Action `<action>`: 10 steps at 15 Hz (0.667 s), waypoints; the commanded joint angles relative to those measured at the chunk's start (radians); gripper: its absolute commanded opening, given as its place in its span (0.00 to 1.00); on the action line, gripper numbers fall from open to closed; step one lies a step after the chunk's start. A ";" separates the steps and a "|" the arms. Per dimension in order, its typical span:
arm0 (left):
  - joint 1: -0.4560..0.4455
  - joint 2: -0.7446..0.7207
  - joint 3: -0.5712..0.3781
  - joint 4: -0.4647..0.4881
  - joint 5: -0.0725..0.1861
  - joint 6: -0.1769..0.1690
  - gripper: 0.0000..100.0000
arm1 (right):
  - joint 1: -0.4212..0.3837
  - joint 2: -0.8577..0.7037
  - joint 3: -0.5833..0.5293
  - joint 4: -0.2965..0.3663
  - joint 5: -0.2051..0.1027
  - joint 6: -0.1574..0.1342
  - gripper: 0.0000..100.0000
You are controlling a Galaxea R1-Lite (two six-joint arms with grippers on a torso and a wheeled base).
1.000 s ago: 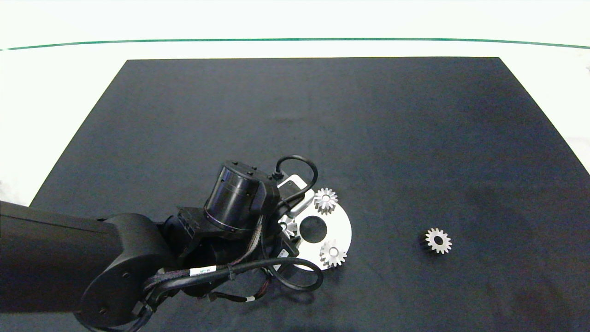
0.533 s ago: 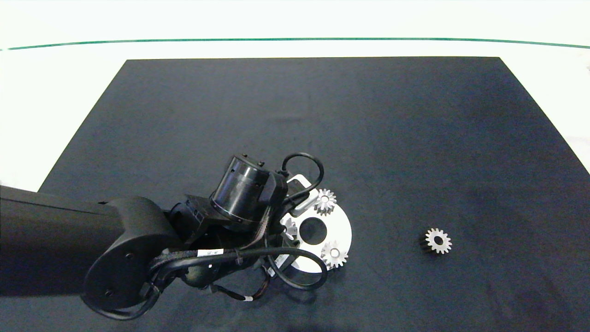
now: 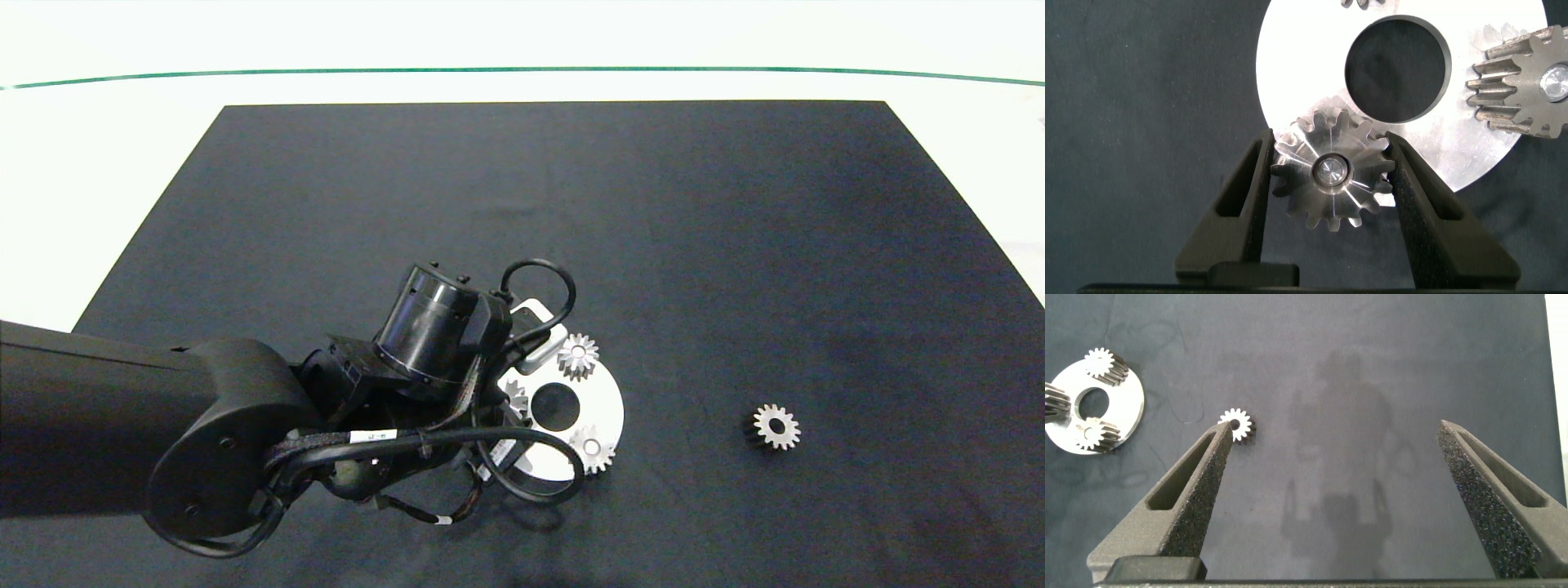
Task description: Remove an incorrectly installed larger gear and replace it with the correct smaller gear
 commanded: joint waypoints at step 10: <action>-0.009 -0.007 0.011 0.019 0.002 -0.012 0.25 | 0.000 -0.002 0.001 0.002 0.001 0.001 1.00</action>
